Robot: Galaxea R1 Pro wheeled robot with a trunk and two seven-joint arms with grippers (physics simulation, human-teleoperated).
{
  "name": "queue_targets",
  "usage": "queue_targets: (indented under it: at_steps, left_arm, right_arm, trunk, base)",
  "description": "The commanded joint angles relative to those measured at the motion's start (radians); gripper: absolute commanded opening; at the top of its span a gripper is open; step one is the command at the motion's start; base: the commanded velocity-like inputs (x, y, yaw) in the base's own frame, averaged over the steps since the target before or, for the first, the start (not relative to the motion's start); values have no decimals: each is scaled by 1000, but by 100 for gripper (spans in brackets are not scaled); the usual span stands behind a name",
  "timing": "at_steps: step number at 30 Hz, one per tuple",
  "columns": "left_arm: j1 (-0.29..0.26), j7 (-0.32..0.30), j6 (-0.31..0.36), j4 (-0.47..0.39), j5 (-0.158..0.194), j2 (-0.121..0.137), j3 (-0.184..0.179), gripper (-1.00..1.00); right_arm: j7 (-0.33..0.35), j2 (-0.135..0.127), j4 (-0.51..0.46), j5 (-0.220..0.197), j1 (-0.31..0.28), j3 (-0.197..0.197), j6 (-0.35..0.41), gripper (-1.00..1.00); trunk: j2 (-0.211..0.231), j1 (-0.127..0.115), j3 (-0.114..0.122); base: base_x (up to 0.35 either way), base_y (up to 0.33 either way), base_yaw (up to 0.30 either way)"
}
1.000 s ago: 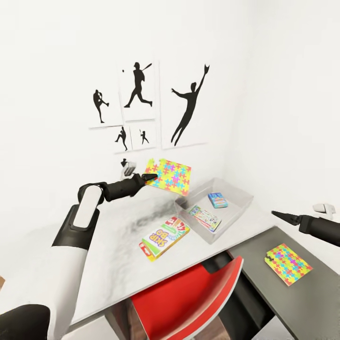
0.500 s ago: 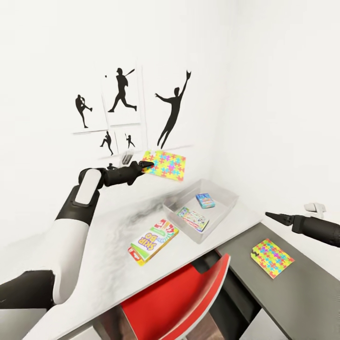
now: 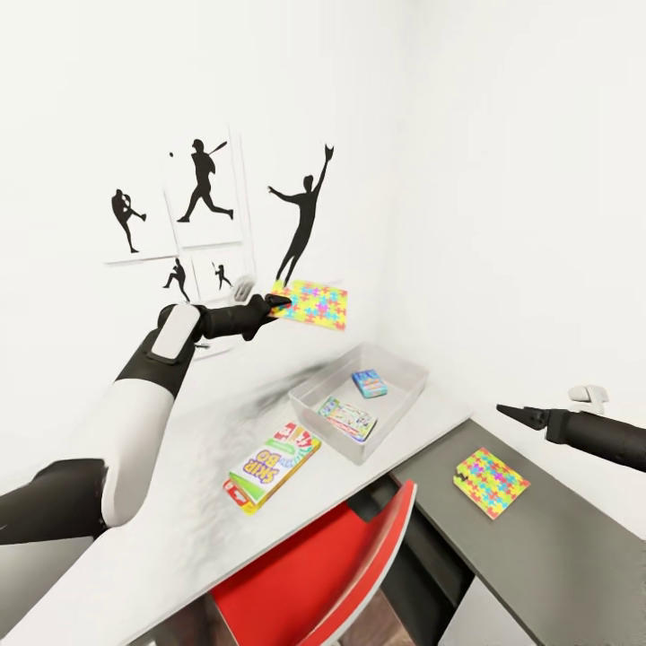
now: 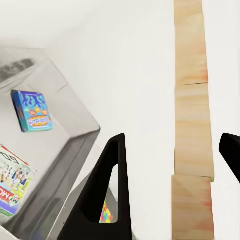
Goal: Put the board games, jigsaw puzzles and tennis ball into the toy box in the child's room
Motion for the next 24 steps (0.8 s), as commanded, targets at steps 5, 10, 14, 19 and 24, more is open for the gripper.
queue_targets:
  at_steps: [5, 10, 14, 19, 24]
  left_arm:
    - [-52, -2, -56, 99, -5, -1, 2, -100]
    - [-94, -2, -110, 193, -8, -2, -1, -100]
    - [-113, -2, -138, 237, -10, -2, -2, -100]
    - [-122, -2, -164, 273, -12, -1, -4, -100]
    - [-121, -4, -176, 308, -13, 1, -5, -100]
  right_arm:
    - [-11, 2, -1, 10, -3, 1, 8, 100]
    - [-32, 26, -1, 10, -6, 4, 8, 100]
    - [-43, 51, -1, 10, -7, 5, 8, 100]
    - [-52, 73, -1, 11, -8, 8, 8, 100]
    - [-56, 84, -1, 12, -8, 15, 8, 100]
  trunk:
    - [-2, 1, 5]
    - [-2, 1, 12]
    - [-2, 1, 18]
    - [-2, 1, 26]
    - [-2, 1, 33]
  base:
    - [0, 0, -160]
    - [0, 0, -159]
    - [0, 0, -159]
    - [0, 0, -159]
    - [0, 0, -159]
